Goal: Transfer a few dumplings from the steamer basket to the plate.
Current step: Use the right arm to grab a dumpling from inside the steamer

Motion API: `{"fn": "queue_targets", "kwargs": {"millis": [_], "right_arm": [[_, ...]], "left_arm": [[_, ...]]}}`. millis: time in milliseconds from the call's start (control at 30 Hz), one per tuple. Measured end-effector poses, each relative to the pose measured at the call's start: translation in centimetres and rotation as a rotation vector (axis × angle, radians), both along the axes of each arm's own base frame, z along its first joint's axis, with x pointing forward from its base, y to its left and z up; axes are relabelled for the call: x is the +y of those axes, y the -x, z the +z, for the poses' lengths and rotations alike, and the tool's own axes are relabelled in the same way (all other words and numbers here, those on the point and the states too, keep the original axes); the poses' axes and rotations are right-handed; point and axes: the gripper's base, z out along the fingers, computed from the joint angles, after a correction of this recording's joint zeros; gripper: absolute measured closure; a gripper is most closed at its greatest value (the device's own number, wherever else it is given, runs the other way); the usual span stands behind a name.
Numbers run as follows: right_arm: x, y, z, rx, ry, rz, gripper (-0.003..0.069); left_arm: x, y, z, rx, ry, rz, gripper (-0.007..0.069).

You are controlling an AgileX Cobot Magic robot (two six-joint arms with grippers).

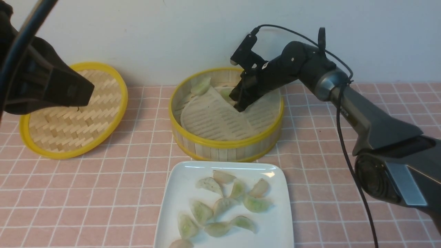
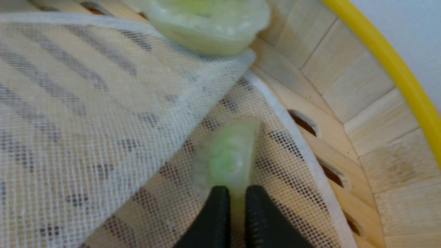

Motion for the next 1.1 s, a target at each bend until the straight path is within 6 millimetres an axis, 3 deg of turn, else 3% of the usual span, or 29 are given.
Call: {"fn": "queue_targets", "kwargs": {"millis": [200,300,567,733,967,1100], "right_arm": [[-0.2,0.4,2.5,0.017,0.01,-0.002,0.0671],[-0.4,0.9,4.8,0.001,0.021,0.007,0.0673],[-0.4,1.4,6.0,0.006,0.016,0.032,0.0673],[-0.1,0.8,4.3,-0.05,0.017,0.066,0.0624],[0.0,0.3,1.0,-0.047,0.048,0.089,0.0421],[-0.1,0.1,0.6,-0.073,0.063,0.104,0.0332]], "left_arm": [[0.0,0.0,0.0,0.002,0.003,0.003,0.0631],[0.0,0.0,0.0,0.003,0.005,0.005,0.0631],[0.0,0.0,0.0,0.003,0.005,0.005,0.0631],[0.0,0.0,0.0,0.003,0.005,0.005,0.0631],[0.0,0.0,0.0,0.004,0.006,0.004,0.0631],[0.0,0.0,0.0,0.004,0.005,0.005,0.0631]]}}
